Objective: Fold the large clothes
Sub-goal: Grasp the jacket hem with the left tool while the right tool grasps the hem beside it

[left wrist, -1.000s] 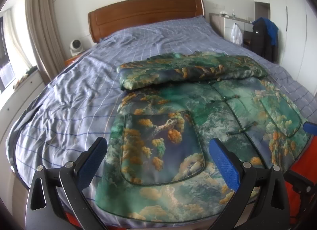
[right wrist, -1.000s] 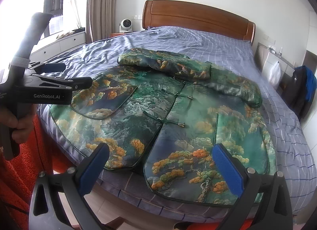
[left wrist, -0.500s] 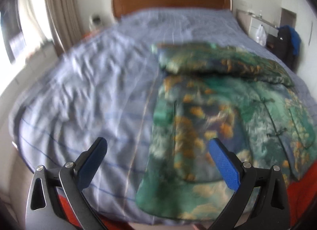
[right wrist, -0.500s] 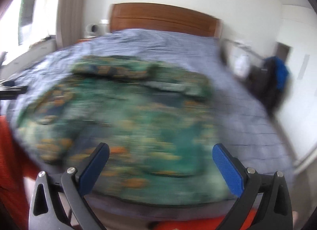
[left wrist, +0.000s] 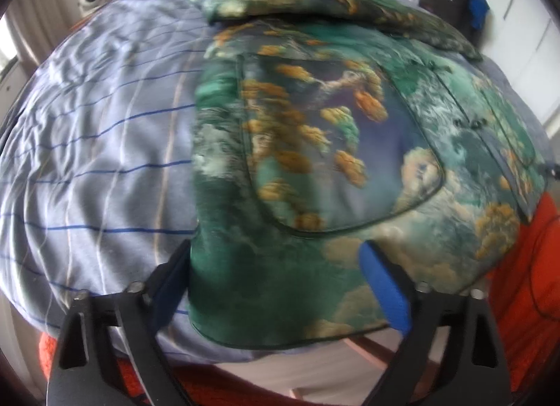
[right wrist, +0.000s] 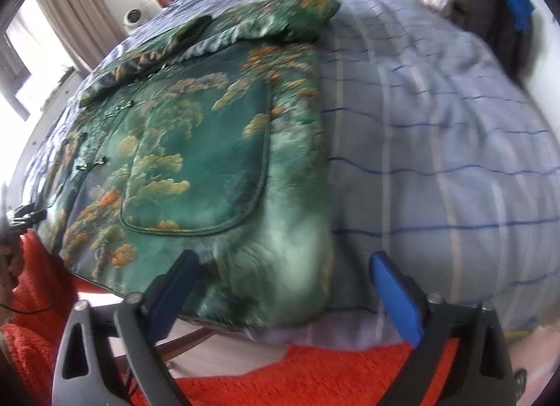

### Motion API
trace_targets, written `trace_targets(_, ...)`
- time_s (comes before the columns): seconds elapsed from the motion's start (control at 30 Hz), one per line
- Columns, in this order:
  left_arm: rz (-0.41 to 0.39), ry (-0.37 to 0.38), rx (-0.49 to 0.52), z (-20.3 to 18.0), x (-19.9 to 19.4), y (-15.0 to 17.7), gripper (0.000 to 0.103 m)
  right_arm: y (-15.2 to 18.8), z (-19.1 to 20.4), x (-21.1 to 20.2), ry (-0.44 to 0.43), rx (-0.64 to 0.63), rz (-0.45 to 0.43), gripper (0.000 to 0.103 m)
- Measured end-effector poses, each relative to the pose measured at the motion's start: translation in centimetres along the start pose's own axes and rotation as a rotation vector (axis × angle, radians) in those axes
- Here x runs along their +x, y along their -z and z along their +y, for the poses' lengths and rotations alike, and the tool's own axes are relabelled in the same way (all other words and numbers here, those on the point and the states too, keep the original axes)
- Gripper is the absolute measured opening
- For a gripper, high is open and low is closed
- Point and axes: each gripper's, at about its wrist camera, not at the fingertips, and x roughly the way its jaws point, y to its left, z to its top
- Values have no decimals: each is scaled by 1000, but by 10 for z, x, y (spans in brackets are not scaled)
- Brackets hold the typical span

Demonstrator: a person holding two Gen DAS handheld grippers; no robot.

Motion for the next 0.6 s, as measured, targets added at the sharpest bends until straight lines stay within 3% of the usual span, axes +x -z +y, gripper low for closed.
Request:
trace_targets(0.03,6,-4,3,-1,1,1,88,-1,0,5,-19,2,18,86)
trace_targets(0.1,22,-6,-6,-1,2,0,81,-4,-1,17,-32,10,61,69)
trace_targets(0.2,39,-40,-29,8,-3,-1,61,-8,4,20,-3,-16,100,54)
trace_targets(0.27,50,-65,-41,12,-7,-4,31,-11,7,13,25,-33,99,28)
trace_targets(0.3,49,-64,-49,15,-8,-5,25,-12,6,8,26,-31,93,18)
trace_targets(0.37,47,-33,-89,20,-13,-9,17,-16,6,0,-16,-9,78,15)
trace_targets(0.47,18,17,-154,30,-22,-14,14,-21,7,-10,-54,11,60,14)
trace_targets(0.6,-63,104,-226,40,-51,-21,13,-32,2,-32,-195,86,-11,14)
